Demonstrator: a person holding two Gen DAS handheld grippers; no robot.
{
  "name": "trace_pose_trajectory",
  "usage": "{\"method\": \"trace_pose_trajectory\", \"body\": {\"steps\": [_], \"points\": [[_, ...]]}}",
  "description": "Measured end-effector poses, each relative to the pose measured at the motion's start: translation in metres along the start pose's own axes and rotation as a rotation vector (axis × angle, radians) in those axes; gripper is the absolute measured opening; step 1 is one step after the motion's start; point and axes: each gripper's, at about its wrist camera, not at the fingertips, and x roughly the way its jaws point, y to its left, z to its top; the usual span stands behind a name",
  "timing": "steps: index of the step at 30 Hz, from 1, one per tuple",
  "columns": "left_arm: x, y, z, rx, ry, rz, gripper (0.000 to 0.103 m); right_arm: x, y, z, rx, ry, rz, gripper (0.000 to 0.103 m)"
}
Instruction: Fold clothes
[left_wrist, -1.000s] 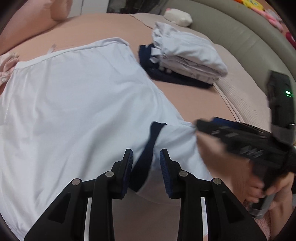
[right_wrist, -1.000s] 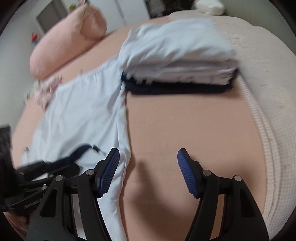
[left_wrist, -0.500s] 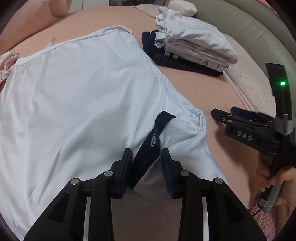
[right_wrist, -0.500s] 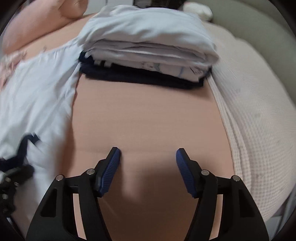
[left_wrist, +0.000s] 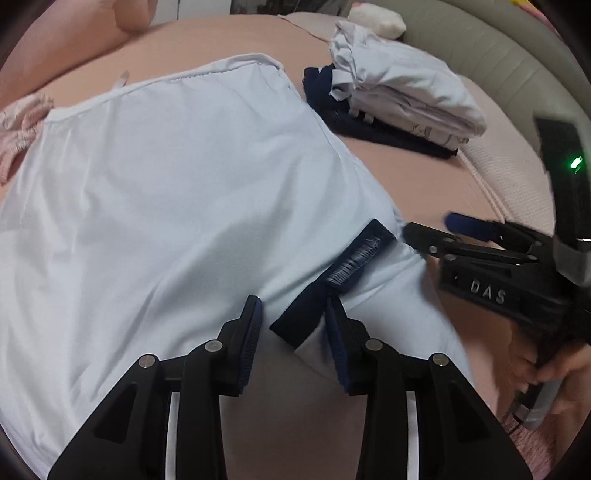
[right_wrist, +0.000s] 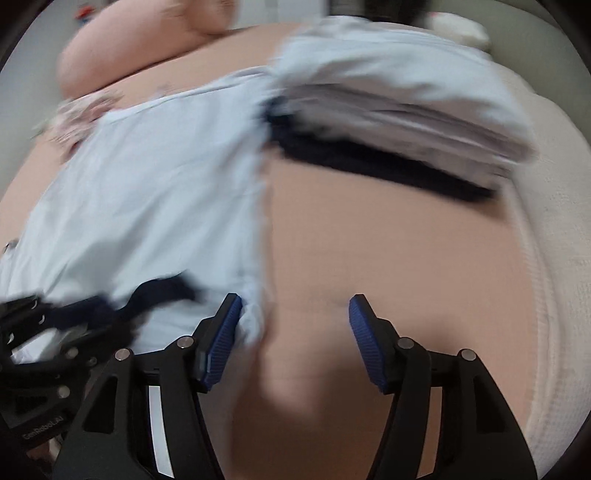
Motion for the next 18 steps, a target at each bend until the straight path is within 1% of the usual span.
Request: {"method": "trace_pose_trajectory", "body": {"steps": [1,2,3,4,5,8,10,11,13,14,15,16,17,18], "points": [[0.001,-0.001,0.001,0.007,0.007,0.003,0.039,0.001,-0.007,0.000,0.025,0.003,-0.011,0.066],[0.000,0.000,0.001,0.009,0.010,0.001,0.039,0.001,-0.013,0.000,0.046,0.006,-0.040,0.060],[-0.002,0.001,0.001,0.006,0.009,-0.005,0.039,0.001,-0.017,0.000,0.050,0.003,-0.082,0.057],[-0.003,0.002,0.001,0.002,0.008,-0.012,0.039,0.001,-0.020,-0.002,0.035,-0.006,-0.139,0.061],[-0.008,0.003,0.001,-0.009,-0.007,-0.026,0.039,-0.001,-0.024,-0.003,0.050,-0.013,-0.151,0.061],[-0.031,0.009,-0.001,-0.051,-0.082,-0.077,0.039,-0.017,-0.040,-0.003,0.166,-0.049,-0.027,0.060],[-0.041,0.009,-0.002,-0.039,-0.114,-0.070,0.039,-0.034,-0.041,-0.005,0.191,-0.099,0.055,0.061],[-0.043,0.007,-0.001,-0.020,-0.117,-0.058,0.039,-0.040,-0.037,-0.005,0.177,-0.110,0.098,0.061],[-0.044,0.002,-0.003,0.023,-0.107,-0.061,0.039,-0.044,-0.021,-0.003,0.102,-0.098,0.188,0.061],[-0.043,-0.001,-0.005,0.046,-0.090,-0.065,0.039,-0.043,-0.010,-0.005,0.058,-0.082,0.216,0.061],[-0.040,-0.003,-0.008,0.067,-0.071,-0.063,0.039,-0.039,0.003,-0.011,0.005,-0.054,0.224,0.061],[-0.036,-0.004,-0.010,0.082,-0.053,-0.040,0.039,-0.035,0.016,-0.016,-0.048,-0.026,0.233,0.061],[-0.029,-0.004,-0.011,0.092,-0.036,0.001,0.039,-0.031,0.029,-0.022,-0.101,0.002,0.241,0.061],[-0.023,-0.003,-0.012,0.085,-0.023,0.036,0.040,-0.026,0.039,-0.024,-0.146,0.022,0.227,0.061]]}}
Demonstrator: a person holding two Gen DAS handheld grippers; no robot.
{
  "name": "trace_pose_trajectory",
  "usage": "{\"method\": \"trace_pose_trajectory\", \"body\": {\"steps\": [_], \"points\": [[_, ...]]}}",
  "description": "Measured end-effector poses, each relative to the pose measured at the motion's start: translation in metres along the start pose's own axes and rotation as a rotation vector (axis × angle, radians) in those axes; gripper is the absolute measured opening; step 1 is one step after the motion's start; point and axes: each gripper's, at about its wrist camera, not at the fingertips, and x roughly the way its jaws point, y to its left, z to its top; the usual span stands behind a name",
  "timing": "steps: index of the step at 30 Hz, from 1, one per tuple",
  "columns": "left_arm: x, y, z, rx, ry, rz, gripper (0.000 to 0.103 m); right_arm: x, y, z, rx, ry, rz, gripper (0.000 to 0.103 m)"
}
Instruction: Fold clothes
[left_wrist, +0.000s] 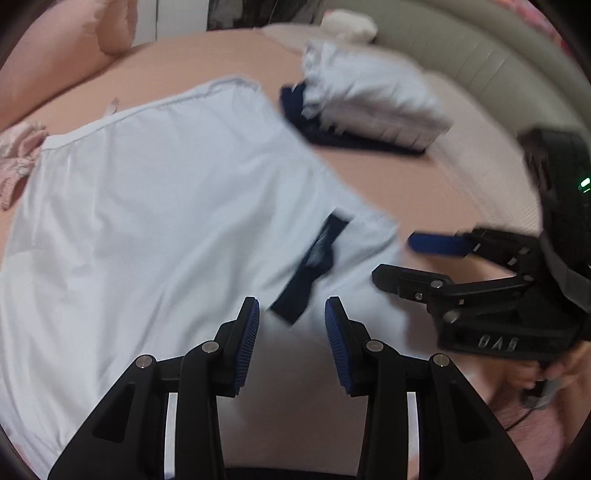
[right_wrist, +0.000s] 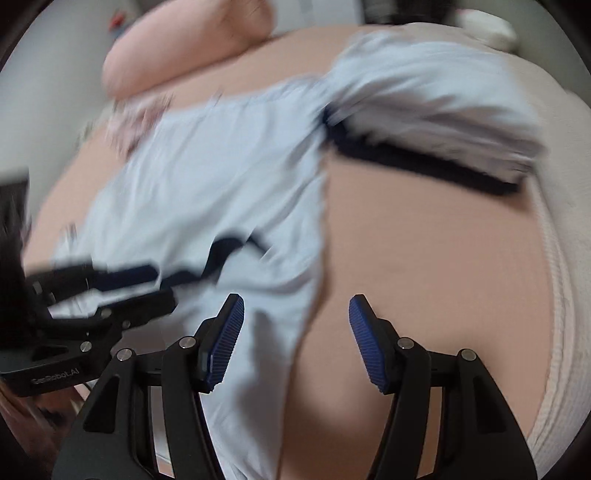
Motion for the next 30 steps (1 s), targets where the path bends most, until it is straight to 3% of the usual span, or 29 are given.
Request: {"method": "trace_pose_trajectory", "body": {"steps": [2,5,9,12,14,19,24,26,30], "points": [[0.002,0.014,0.002,-0.104,-0.003,-0.003,0.042,0.019,0.009,0.005,-0.027,0.013,-0.054,0.061],[-0.007,0.028,0.006,-0.198,-0.042,-0.058,0.041,0.019,-0.002,0.011,0.061,-0.022,-0.036,0.061],[-0.010,0.014,0.008,-0.106,-0.052,-0.108,0.041,0.007,-0.005,0.009,0.068,-0.075,0.108,0.061],[0.008,0.003,0.008,-0.088,0.028,-0.099,0.041,0.024,0.009,0.010,0.027,-0.054,0.042,0.059],[0.006,0.000,0.005,-0.069,0.025,-0.045,0.040,0.039,-0.001,0.012,0.050,-0.007,-0.001,0.057],[-0.010,0.012,-0.003,-0.090,0.009,-0.075,0.041,0.020,-0.019,0.005,0.098,0.005,0.047,0.060],[-0.011,-0.004,-0.019,-0.004,0.016,-0.051,0.041,-0.011,-0.013,-0.044,0.187,0.042,0.107,0.061],[-0.005,-0.007,-0.021,-0.004,0.037,-0.030,0.044,-0.011,-0.003,-0.055,0.195,0.064,0.081,0.061],[-0.004,-0.003,-0.022,-0.041,0.061,-0.025,0.055,-0.014,0.014,-0.073,0.117,0.098,-0.092,0.061]]}}
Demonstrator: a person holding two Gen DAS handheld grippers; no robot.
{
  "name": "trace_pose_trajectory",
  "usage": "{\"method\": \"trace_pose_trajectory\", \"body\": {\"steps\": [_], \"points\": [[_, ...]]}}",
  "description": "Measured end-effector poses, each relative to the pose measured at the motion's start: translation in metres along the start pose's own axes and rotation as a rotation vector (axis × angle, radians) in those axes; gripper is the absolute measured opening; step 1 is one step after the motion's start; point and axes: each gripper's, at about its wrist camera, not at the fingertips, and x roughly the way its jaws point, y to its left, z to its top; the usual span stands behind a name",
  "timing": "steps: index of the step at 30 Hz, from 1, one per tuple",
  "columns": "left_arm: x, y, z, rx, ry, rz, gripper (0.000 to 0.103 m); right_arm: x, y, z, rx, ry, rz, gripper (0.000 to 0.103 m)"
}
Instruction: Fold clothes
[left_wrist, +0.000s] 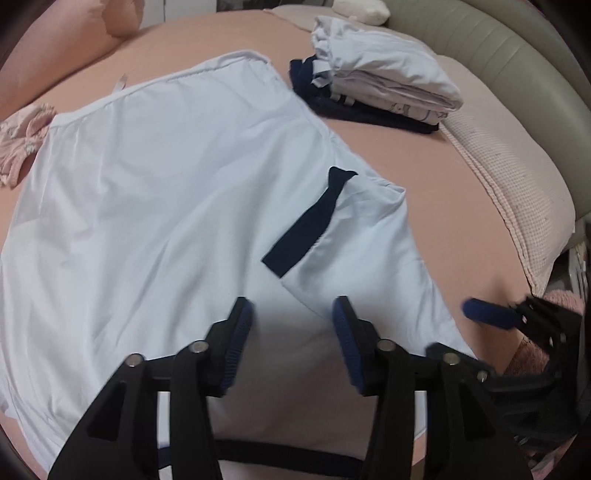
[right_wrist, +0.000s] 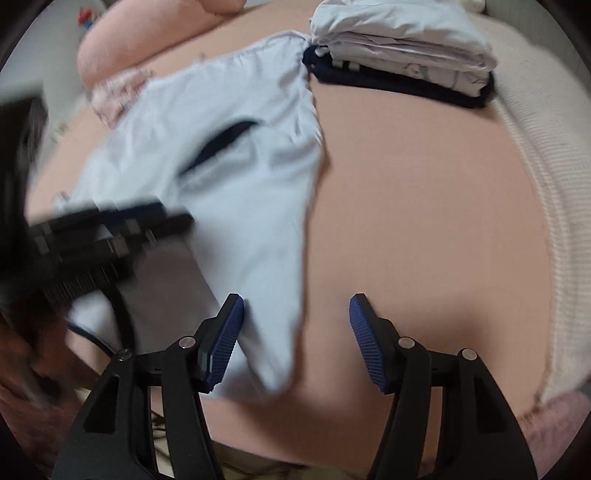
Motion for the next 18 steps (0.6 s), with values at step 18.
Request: {"method": "trace_pose_trajectory", "body": {"steps": [18], "points": [[-0.053,0.100,-0.102,-0.156,0.041,0.028,0.052,-0.027,0.065,-0.022,-0.070,-0.132,-0.061,0.070]]}}
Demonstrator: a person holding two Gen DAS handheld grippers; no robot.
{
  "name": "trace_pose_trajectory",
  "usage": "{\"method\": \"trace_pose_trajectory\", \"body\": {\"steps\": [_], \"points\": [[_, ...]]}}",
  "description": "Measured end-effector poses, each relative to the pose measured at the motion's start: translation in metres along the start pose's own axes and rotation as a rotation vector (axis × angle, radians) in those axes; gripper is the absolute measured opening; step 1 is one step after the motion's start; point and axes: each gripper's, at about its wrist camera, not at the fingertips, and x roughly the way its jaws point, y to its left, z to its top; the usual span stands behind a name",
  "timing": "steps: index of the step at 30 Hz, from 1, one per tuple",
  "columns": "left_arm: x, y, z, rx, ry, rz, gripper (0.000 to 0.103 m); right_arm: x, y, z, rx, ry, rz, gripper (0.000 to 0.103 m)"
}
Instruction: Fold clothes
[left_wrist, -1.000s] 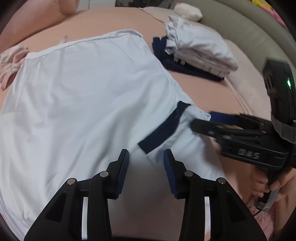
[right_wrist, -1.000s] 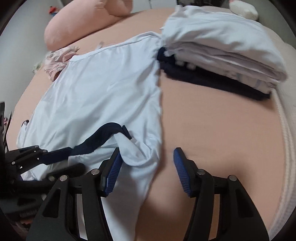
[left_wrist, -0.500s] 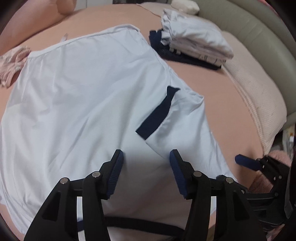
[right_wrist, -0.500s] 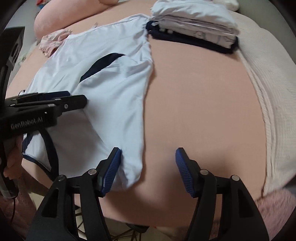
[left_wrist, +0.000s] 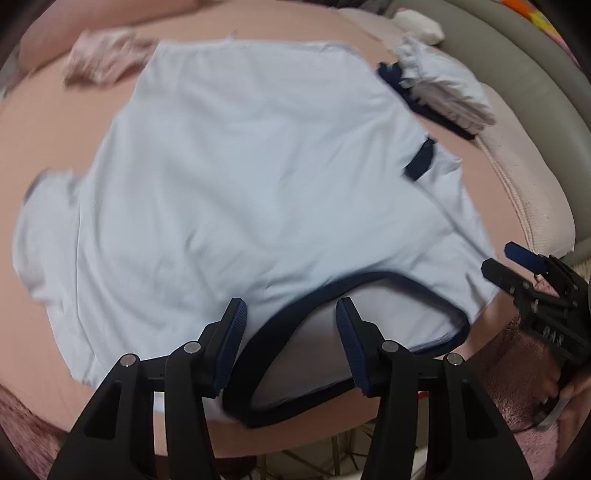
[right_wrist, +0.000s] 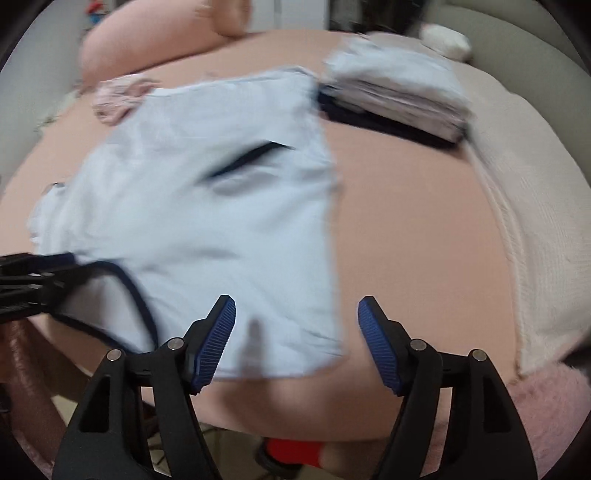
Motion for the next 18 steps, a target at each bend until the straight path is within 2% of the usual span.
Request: {"method": "trace_pose_trajectory", "body": {"steps": [2,4,6,9,11,13,16,18], "points": [[0.001,-0.004,-0.007,0.045,0.010,0.042,0.052,0.015,0.024,0.000,-0.049,0.046,0.027,0.067],[0.000,-0.007,-0.015,0.072,0.014,0.076,0.051,0.028,0.040,-0.010,-0.088,0.111,0.019,0.065],[-0.003,-0.004,-0.022,0.042,0.020,0.067,0.051,0.024,0.043,-0.020,-0.098,0.103,-0.007,0.065],[-0.008,-0.001,-0.033,0.061,0.028,0.054,0.051,0.017,0.032,-0.032,-0.059,0.141,0.028,0.065],[-0.019,0.006,-0.038,0.038,0.003,0.013,0.051,0.012,0.031,-0.036,-0.056,0.143,0.028,0.065],[-0.033,0.023,-0.040,-0.058,-0.064,-0.030,0.051,0.007,0.034,-0.037,-0.068,0.128,0.016,0.065],[-0.052,0.069,-0.039,-0.283,-0.170,0.040,0.051,-0.005,0.036,-0.033,-0.046,0.073,0.062,0.063],[-0.056,0.096,-0.042,-0.406,-0.194,0.078,0.049,-0.011,0.040,-0.023,-0.025,0.040,0.096,0.063]]}}
